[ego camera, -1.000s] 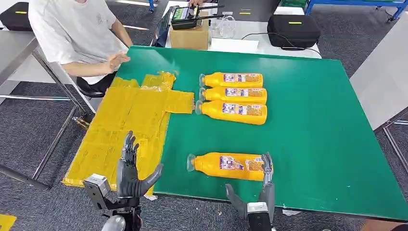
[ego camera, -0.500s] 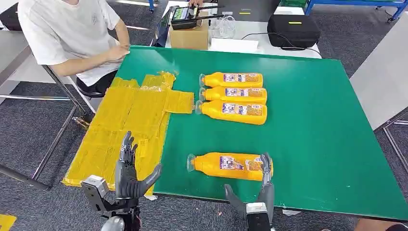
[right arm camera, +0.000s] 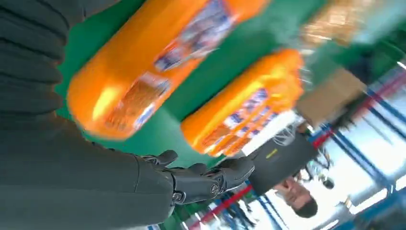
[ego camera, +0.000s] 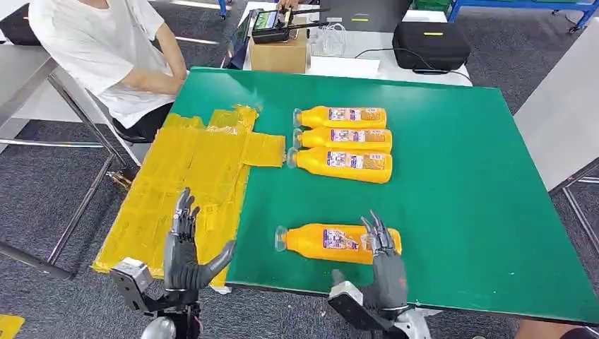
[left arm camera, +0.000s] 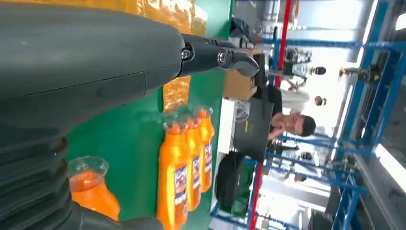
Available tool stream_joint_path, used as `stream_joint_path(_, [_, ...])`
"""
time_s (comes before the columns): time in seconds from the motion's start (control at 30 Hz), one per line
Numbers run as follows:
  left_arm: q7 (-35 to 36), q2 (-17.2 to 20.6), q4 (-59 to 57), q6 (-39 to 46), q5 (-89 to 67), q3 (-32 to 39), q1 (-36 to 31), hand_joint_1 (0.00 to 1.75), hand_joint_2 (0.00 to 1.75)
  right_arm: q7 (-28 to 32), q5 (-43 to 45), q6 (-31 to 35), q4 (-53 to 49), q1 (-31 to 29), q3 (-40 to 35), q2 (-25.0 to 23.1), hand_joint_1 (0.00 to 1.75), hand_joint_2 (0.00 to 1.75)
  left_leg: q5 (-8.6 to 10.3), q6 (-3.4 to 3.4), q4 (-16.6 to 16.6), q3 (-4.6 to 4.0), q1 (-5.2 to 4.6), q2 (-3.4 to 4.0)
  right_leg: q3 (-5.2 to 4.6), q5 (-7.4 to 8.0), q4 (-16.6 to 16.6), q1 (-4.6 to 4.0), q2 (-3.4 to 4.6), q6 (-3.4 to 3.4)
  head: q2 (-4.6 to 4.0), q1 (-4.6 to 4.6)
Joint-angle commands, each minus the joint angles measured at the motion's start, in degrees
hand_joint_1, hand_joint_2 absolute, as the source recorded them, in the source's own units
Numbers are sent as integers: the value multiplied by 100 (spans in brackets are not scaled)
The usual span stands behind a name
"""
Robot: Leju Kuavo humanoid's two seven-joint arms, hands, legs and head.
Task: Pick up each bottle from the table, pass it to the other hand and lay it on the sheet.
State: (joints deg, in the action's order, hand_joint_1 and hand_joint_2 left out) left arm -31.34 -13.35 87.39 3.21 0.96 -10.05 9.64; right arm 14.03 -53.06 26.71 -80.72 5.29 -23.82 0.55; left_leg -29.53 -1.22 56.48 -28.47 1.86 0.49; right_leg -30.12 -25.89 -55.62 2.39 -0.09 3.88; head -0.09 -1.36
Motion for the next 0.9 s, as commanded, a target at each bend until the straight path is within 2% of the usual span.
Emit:
stream_joint_path(0.03, [110,85,-83,-285,-138,223,-163,0,175,-233,-750,-661,639,-732,449,716,0,175,0,12,-12,15,0,0,13,2,12,-3,3,-18,0,0])
stream_joint_path(0.13, [130,72,-153,-365,-166,205,-246,0,175,-266,-837,-889,705,-886,325,762,0,175,0,12,-11,16,0,0,11,1,11,-4,3,-19,0,0])
stream_joint_path(0.4, [133,64,-162,-380,-172,205,-254,0,175,-284,-848,-920,752,-922,283,754,0,175,0,10,-8,10,2,1,7,1,8,-6,3,-14,0,0])
stream_joint_path(0.7, [155,62,-278,-464,-226,220,-370,0,175,-676,-816,-1887,1367,-1473,-370,1125,0,175,0,12,-12,17,4,3,13,4,13,-8,6,-18,0,0])
stream_joint_path(0.8, [155,62,-316,-464,-226,224,-388,0,175,-684,-777,-1991,1636,-1682,-489,1160,0,175,0,12,-10,15,1,5,10,3,10,-5,8,-15,0,0])
stream_joint_path(0.9, [155,90,-413,-456,-226,181,-439,0,175,-669,-627,-2386,2195,-2151,-836,1163,0,175,-1,18,-20,29,4,15,21,7,21,-10,19,-26,0,0])
